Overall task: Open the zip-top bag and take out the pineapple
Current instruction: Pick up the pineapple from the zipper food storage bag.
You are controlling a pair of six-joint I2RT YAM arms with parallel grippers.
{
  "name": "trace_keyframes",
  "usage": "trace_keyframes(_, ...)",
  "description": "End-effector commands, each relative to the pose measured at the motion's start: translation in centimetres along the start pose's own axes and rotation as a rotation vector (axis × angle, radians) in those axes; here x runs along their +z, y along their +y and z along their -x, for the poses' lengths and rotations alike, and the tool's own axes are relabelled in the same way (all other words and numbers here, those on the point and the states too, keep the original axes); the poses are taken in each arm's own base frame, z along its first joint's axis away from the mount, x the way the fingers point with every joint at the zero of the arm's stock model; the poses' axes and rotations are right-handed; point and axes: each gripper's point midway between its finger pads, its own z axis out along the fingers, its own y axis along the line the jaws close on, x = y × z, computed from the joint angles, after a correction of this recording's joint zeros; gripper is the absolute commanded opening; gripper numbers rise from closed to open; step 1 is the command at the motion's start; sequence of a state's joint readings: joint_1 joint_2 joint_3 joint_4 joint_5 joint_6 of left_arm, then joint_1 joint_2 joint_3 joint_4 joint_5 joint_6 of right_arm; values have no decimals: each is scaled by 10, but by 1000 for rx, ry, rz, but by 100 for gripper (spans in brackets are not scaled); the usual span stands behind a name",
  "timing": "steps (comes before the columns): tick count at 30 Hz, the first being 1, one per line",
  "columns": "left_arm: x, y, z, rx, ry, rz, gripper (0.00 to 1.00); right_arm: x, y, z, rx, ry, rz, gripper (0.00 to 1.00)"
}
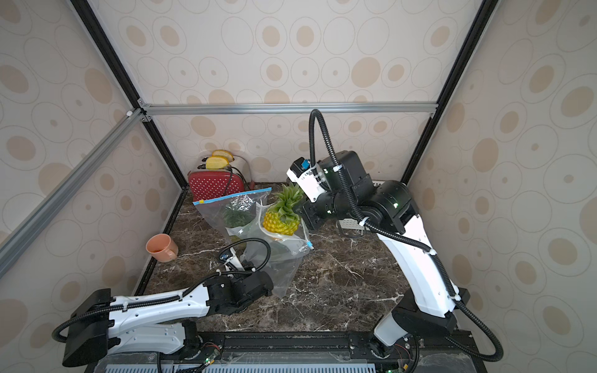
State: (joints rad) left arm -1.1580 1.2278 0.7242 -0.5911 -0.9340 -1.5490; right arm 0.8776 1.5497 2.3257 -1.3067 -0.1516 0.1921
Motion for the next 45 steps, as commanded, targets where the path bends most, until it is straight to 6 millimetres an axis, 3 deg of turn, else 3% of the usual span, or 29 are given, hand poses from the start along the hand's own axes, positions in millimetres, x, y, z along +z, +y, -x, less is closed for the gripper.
trace_keyframes(1, -8, 23, 14, 95, -31, 99, 0, -25, -4, 19, -37, -99, -46, 0)
trace_keyframes(10, -11, 25, 15, 157, -13, 117, 0, -59, -18, 28, -51, -163, -130, 0)
trace_keyframes(19, -10, 29, 10, 347, 41, 187, 0, -61, -19, 29, -52, -166, -126, 0)
trace_keyframes(22, -9, 12, 8, 404, 41, 150, 0, -48, -12, 29, -46, -151, -67, 0)
trace_keyframes(27, -15, -19, 24, 418, -5, 71, 0, -16, -7, 24, -26, -108, 1, 0)
trace_keyframes(32, -18, -40, 32, 500, -15, 82, 0, -1, -2, 28, -15, -104, 45, 0)
trace_keyframes(45, -27, -63, 37, 792, -55, 276, 0, -18, -4, 35, -30, -139, 14, 0)
